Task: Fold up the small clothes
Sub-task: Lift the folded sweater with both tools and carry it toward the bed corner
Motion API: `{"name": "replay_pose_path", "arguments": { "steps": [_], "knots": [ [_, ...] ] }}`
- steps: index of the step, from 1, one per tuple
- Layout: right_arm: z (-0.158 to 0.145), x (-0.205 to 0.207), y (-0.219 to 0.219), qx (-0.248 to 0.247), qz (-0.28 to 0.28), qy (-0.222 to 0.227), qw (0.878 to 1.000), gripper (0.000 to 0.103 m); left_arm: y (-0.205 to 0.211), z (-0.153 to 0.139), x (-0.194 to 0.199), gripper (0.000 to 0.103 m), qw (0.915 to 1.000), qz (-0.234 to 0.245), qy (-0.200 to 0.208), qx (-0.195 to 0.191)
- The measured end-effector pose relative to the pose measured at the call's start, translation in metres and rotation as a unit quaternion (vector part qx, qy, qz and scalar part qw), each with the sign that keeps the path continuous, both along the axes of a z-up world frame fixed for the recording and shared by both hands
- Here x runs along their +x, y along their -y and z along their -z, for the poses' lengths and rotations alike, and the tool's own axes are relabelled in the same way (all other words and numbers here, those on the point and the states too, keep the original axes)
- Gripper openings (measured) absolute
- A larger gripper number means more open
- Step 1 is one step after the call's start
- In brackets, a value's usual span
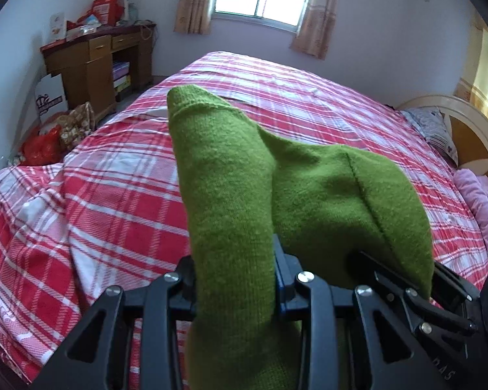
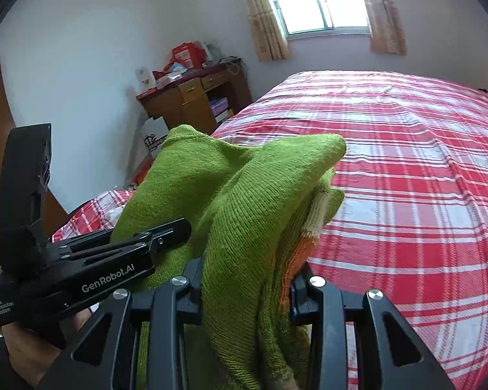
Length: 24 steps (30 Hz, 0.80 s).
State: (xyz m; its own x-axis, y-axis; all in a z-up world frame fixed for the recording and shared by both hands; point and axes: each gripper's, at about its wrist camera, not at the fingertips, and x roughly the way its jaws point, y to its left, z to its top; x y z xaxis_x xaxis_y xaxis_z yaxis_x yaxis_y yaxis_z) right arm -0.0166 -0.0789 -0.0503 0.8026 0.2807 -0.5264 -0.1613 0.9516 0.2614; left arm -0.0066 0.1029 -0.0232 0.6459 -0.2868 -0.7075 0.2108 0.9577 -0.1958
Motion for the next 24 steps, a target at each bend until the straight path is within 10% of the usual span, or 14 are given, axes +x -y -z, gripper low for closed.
{"name": "replay_pose_path", "arguments": {
  "steps": [24],
  "knots": [
    [-0.011,0.043,-0.072,-0.015,-0.068,0.008,0.998,0.036,-0.069,-0.001,0.023,0.034,0.9977,-0.067,0.010,0.004]
  ]
}}
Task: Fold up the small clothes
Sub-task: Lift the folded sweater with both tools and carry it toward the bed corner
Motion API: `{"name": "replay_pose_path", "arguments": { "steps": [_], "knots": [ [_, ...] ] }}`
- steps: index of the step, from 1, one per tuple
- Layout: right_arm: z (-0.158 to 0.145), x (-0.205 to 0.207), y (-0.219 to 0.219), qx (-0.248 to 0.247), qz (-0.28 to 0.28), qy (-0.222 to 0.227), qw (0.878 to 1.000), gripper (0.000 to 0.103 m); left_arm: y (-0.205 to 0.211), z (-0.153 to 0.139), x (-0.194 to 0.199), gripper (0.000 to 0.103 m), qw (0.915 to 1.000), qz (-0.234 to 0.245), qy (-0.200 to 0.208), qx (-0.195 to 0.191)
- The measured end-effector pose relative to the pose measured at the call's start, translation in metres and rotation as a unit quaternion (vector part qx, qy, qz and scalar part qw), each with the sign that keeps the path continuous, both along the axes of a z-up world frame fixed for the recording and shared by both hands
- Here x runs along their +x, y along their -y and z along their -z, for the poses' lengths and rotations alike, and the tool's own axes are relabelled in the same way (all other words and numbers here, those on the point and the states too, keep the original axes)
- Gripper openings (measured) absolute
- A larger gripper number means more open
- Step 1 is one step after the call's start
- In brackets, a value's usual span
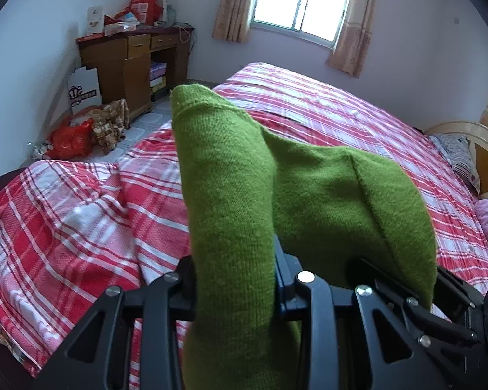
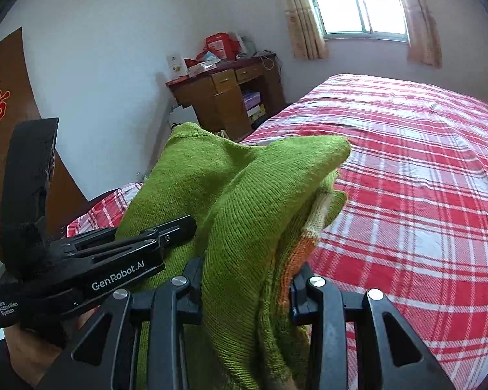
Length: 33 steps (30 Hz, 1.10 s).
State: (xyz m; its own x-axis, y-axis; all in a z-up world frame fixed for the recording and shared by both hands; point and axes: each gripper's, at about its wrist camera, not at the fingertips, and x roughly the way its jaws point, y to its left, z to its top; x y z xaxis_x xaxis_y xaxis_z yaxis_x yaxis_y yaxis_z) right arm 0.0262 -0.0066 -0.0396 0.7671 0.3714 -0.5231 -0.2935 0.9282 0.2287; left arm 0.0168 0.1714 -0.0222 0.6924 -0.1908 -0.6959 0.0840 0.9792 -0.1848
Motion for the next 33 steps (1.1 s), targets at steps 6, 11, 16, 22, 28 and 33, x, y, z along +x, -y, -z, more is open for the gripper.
{"name": "replay_pose_path", "arguments": {
  "steps": [6,11,16,22,28,33],
  "knots": [
    [-0.002,0.016,-0.016,-0.001,-0.012,0.003,1.000,0.036,-0.013,0.000,0.013,0.034,0.9998,-0.012,0.003,0.012],
    [-0.001,0.032,-0.028,-0.004,-0.020,0.006,1.000,0.036,-0.023,0.002,0.027,0.034,0.9996,-0.021,0.003,0.021],
    [-0.001,0.053,-0.036,0.002,-0.025,0.008,1.000,0.036,-0.030,0.002,0.044,0.034,0.9990,-0.026,0.006,0.035],
    [-0.005,0.084,-0.042,0.016,-0.023,0.018,0.999,0.036,-0.037,-0.004,0.070,0.034,0.9981,-0.035,0.016,0.047],
    [-0.004,0.115,-0.049,0.010,-0.025,0.041,0.999,0.036,-0.043,0.001,0.101,0.034,0.9975,-0.045,0.026,0.048],
    [0.008,0.150,-0.053,-0.013,-0.017,0.060,0.998,0.036,-0.040,0.018,0.128,0.034,0.9965,-0.055,0.024,0.059]
  ]
}}
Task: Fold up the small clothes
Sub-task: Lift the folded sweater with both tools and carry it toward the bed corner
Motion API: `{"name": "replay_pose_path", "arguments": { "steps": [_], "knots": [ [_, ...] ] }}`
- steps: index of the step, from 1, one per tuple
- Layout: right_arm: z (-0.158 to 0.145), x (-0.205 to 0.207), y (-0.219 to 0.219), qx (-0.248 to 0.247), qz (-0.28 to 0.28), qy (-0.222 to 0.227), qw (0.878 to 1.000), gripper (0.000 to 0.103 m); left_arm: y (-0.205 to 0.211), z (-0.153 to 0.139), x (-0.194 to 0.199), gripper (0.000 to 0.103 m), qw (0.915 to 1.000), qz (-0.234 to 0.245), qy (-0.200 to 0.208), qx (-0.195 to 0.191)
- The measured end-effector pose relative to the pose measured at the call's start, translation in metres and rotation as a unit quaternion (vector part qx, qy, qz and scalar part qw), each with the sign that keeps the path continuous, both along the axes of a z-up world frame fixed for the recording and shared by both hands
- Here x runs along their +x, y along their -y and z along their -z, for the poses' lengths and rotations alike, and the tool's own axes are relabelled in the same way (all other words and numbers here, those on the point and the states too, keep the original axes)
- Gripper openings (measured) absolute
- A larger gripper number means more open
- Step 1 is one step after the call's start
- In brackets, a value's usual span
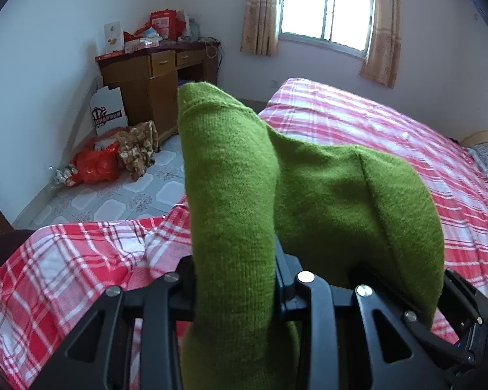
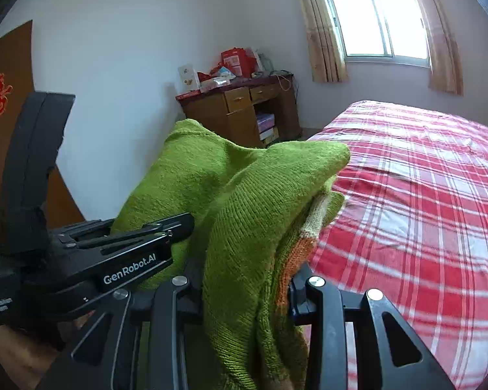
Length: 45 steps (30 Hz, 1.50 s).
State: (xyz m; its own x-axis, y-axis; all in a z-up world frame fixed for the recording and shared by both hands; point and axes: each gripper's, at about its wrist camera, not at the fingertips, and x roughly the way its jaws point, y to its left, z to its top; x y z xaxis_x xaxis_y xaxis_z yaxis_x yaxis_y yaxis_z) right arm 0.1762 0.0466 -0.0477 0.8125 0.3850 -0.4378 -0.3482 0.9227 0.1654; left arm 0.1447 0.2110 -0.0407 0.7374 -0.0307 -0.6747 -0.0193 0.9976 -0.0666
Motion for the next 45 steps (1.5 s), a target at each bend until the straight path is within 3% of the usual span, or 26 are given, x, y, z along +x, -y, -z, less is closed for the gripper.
{"name": "replay_pose_path", "arguments": {
  "steps": [7,12,19,24,27,29,31,34,36,38,40,45],
  "knots": [
    [0.038,0.044,0.005,-0.026,0.015,-0.045,0.999,0.036,0.005,0.028,0.025,0.036,0.9989,-0.014,-0.043,0.015],
    [0.056,0.073,0.028,0.047,-0.007,-0.117,0.992,0.036,0.003,0.034,0.030,0.042,0.9982,-0.024,-0.054,0.011],
    [0.070,0.090,0.042,0.107,-0.025,-0.166,0.980,0.042,-0.006,0.043,0.042,0.057,0.9962,-0.039,-0.077,-0.015],
    [0.066,0.083,0.044,0.111,-0.022,-0.169,0.979,0.044,-0.006,0.043,0.042,0.061,0.9962,-0.036,-0.078,-0.010],
    [0.053,0.064,0.055,0.110,0.002,-0.144,0.983,0.044,-0.008,0.044,0.040,0.062,0.9966,-0.034,-0.073,-0.016],
    [0.035,0.046,0.053,0.076,0.029,-0.092,0.992,0.044,-0.008,0.044,0.041,0.062,0.9965,-0.036,-0.074,-0.017],
    [0.018,0.034,0.040,0.024,0.042,-0.041,0.998,0.024,-0.008,0.044,0.041,0.062,0.9966,-0.036,-0.073,-0.015],
    [-0.001,0.031,0.024,-0.019,0.045,0.000,0.999,0.021,-0.008,0.045,0.041,0.064,0.9965,-0.037,-0.073,-0.015],
    [-0.004,0.044,0.014,-0.035,0.024,-0.015,0.999,0.020,-0.007,0.045,0.041,0.065,0.9964,-0.040,-0.073,-0.013],
    [0.012,0.065,0.000,-0.057,-0.001,-0.064,0.996,0.018,-0.007,0.045,0.040,0.066,0.9965,-0.040,-0.073,-0.011],
    [0.034,0.080,0.000,-0.077,0.009,-0.098,0.992,0.014,-0.007,0.046,0.041,0.066,0.9965,-0.035,-0.075,-0.013],
    [0.044,0.098,0.010,-0.055,0.017,-0.110,0.992,0.010,-0.007,0.046,0.043,0.068,0.9959,-0.042,-0.079,-0.010]
  ]
}}
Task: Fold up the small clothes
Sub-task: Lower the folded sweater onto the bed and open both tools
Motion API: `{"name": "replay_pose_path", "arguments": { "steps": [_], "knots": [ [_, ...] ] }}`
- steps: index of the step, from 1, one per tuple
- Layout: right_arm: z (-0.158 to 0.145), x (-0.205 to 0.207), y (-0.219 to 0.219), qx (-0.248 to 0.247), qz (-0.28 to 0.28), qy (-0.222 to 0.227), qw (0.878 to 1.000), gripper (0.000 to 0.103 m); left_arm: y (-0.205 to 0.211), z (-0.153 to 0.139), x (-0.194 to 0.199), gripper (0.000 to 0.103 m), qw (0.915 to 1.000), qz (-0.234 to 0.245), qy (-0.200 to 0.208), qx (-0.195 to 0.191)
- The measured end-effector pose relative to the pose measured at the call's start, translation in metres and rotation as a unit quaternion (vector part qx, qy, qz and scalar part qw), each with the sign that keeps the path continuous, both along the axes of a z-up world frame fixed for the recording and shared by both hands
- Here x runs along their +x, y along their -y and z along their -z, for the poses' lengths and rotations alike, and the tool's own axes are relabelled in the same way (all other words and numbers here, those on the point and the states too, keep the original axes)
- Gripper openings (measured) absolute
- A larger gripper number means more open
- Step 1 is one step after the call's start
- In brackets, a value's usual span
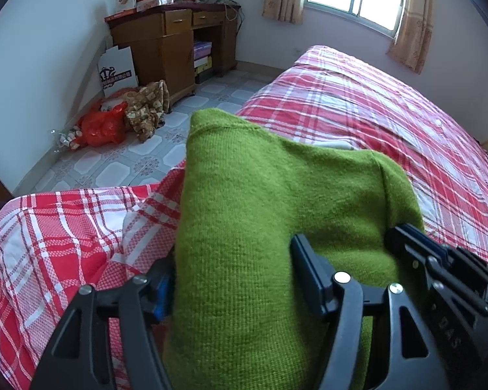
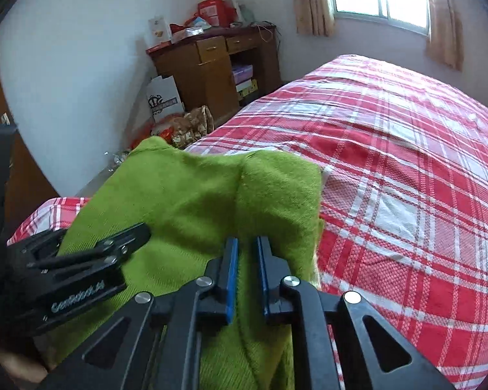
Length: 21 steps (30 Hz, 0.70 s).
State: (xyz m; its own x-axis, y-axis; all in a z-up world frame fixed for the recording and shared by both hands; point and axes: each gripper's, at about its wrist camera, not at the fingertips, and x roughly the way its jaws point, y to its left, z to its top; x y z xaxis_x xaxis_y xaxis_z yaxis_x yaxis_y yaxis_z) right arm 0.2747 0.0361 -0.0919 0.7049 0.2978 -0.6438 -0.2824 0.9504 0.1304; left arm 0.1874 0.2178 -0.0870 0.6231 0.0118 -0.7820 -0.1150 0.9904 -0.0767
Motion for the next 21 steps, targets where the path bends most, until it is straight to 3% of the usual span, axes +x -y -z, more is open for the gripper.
{"name": "replay_pose_path", "arguments": {
  "steps": [4,9,12,14,21],
  "knots": [
    [0.002,0.018,-0.002,-0.015,0.000,0.000,1.000,0.011,-0.001,0.001,0.004,0.075,0.9999,-0.010,-0.007,0.003],
    [-0.008,0.000,-0.009,-0.045,-0.016,0.016,0.999,0.012,-0.005,-0.002,-0.002,0.076,1.0000,-0.008,-0.003,-0.001],
    [-0.026,-0.039,-0.002,-0.032,-0.004,0.069,0.997,0.014,-0.004,-0.011,-0.014,0.079,0.9998,0.001,0.007,0.017],
    [-0.032,-0.067,0.000,-0.025,-0.016,0.093,0.995,0.014,-0.003,-0.017,-0.024,0.087,0.9996,-0.003,0.006,0.029],
    [-0.012,-0.133,0.004,-0.014,-0.034,0.083,0.996,0.014,0.011,-0.029,-0.080,0.087,0.9975,0.008,0.030,0.064]
  ]
}}
